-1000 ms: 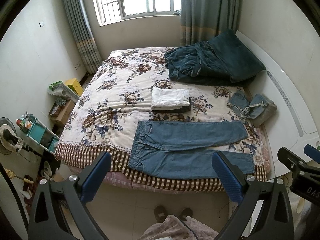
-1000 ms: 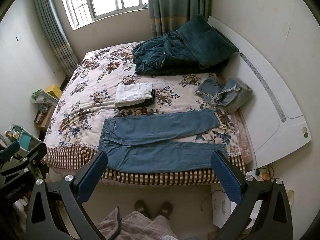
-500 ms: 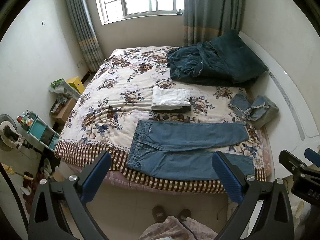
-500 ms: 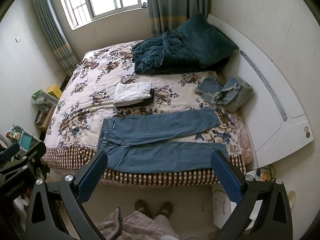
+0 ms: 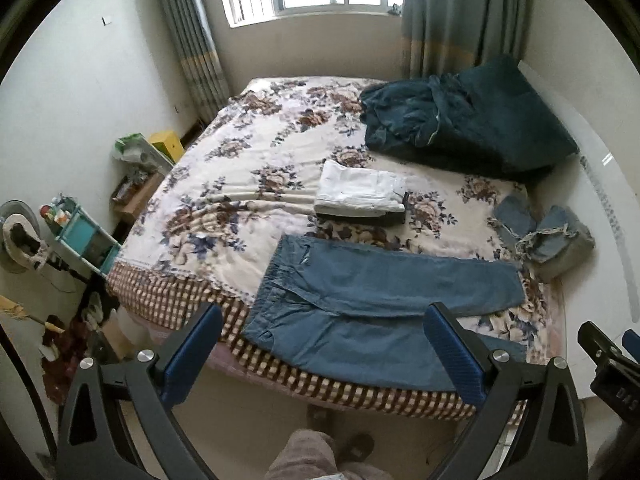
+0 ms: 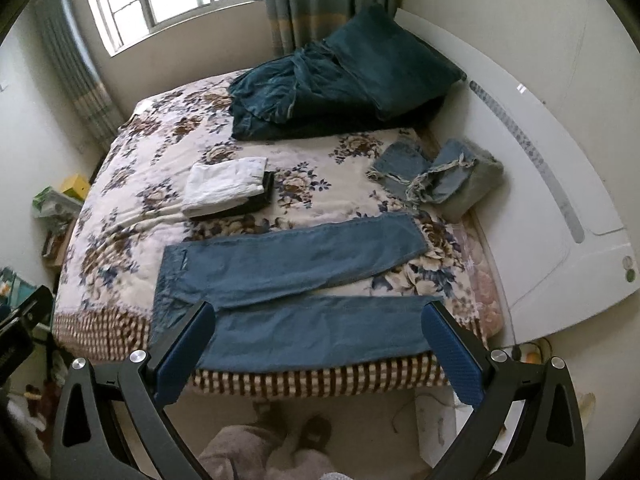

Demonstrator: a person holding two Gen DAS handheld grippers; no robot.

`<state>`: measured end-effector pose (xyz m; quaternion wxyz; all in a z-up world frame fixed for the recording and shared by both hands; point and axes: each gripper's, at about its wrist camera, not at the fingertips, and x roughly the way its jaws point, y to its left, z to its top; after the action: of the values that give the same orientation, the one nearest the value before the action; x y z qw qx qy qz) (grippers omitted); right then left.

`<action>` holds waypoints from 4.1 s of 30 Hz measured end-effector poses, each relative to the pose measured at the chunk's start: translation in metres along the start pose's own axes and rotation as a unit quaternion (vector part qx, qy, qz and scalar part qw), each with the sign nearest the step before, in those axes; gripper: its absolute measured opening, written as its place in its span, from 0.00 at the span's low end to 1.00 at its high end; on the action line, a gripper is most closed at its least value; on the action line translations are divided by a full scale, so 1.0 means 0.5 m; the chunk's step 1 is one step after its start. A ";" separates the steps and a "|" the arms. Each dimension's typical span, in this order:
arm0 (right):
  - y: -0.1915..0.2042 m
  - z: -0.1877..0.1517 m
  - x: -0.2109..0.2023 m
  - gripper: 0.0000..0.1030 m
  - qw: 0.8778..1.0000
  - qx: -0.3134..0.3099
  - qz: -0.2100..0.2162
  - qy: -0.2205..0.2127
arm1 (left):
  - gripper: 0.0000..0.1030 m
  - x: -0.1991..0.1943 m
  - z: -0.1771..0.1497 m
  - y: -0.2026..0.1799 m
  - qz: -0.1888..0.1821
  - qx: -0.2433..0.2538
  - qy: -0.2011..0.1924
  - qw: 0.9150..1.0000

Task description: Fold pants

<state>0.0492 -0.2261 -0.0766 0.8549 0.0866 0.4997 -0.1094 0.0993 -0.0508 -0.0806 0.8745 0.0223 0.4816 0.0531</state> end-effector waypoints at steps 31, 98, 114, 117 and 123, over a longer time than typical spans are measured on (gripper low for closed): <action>-0.082 0.215 1.248 1.00 0.945 -0.146 -0.117 0.270 | 1.00 1.038 0.153 -0.338 0.016 0.235 0.167 0.957; -0.055 -0.337 1.032 0.90 0.917 -0.153 0.011 0.367 | 0.70 0.861 -0.524 -0.196 -0.169 0.063 0.354 0.918; -0.224 -0.060 1.188 0.90 0.965 0.004 -0.069 0.252 | 0.70 0.986 -0.453 -0.251 0.019 0.092 0.241 0.966; -0.212 -0.047 1.270 0.80 0.959 -0.021 -0.090 0.267 | 0.74 1.020 -0.461 -0.222 -0.002 0.038 0.270 0.962; -0.310 -0.076 1.184 0.08 0.970 0.075 -0.086 0.216 | 1.00 1.076 -0.467 -0.173 -0.035 -0.030 0.292 0.955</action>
<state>0.2571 -0.4250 -0.6179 0.7052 0.1292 0.6682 -0.1985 0.1939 -0.0781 -0.6653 0.6973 -0.0370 0.7146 0.0412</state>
